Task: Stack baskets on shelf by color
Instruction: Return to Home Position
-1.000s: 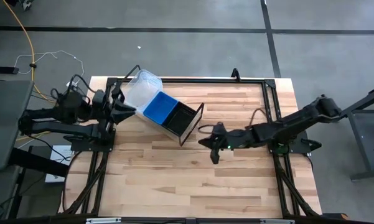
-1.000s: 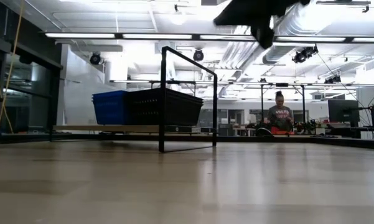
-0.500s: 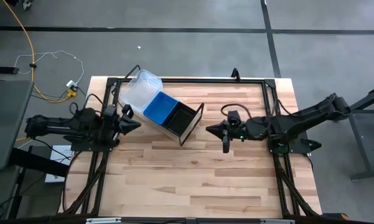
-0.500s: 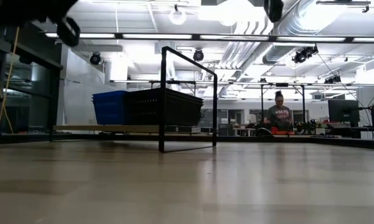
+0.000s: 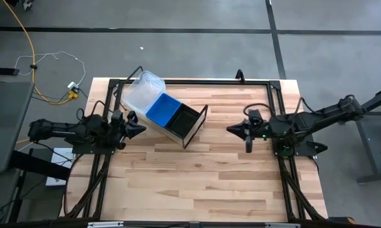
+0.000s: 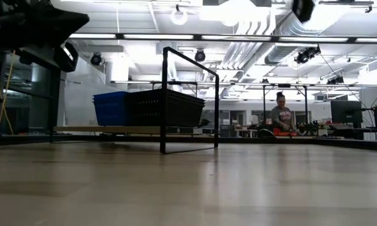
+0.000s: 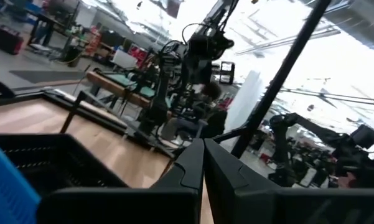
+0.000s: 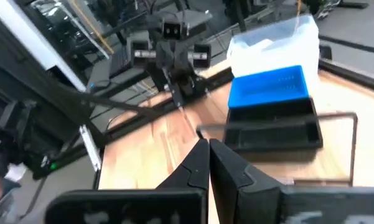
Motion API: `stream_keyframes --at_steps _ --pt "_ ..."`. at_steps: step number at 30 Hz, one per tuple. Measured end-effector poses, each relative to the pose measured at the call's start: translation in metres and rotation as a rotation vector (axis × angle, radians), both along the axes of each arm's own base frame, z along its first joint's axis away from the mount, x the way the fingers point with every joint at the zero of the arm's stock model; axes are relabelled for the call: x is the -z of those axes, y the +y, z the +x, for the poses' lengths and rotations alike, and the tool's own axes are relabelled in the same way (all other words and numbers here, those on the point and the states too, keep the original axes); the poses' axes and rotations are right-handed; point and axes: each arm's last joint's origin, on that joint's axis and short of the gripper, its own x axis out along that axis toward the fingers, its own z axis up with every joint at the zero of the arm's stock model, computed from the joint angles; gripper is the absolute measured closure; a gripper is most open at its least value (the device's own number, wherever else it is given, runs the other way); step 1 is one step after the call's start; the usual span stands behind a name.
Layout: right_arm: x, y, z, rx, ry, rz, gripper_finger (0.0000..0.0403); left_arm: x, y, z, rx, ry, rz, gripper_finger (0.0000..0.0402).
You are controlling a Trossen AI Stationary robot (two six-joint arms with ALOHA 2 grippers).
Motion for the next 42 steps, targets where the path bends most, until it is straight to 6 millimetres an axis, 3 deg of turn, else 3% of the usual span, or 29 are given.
stream_keyframes --at_steps 5,11,15,21,28,36,42 --pt "0.031 -0.010 -0.035 -0.059 -0.069 0.004 0.0403 0.001 0.001 0.000 -0.021 0.014 0.006 0.0401" --pt "0.043 -0.033 -0.081 -0.100 -0.260 -0.096 0.0403 0.001 0.000 0.000 -0.016 0.018 -0.001 0.0401" --pt "0.057 -0.041 -0.099 -0.089 -0.330 -0.115 0.0403 0.002 0.000 0.000 -0.016 0.020 -0.001 0.0401" --pt "0.095 -0.042 -0.103 -0.115 -0.329 -0.123 0.0403 0.002 0.000 0.000 -0.016 0.025 -0.001 0.0401" --pt "0.145 -0.042 -0.089 -0.102 -0.294 -0.169 0.0403 0.002 0.000 0.000 -0.016 0.029 -0.002 0.0401" --pt "0.149 -0.042 -0.089 -0.116 -0.231 -0.328 0.0403 0.003 0.000 0.001 -0.015 0.033 -0.002 0.0401" --pt "0.149 -0.042 -0.088 -0.112 -0.231 -0.287 0.0403 0.003 0.000 0.001 -0.016 0.033 -0.002 0.0401"
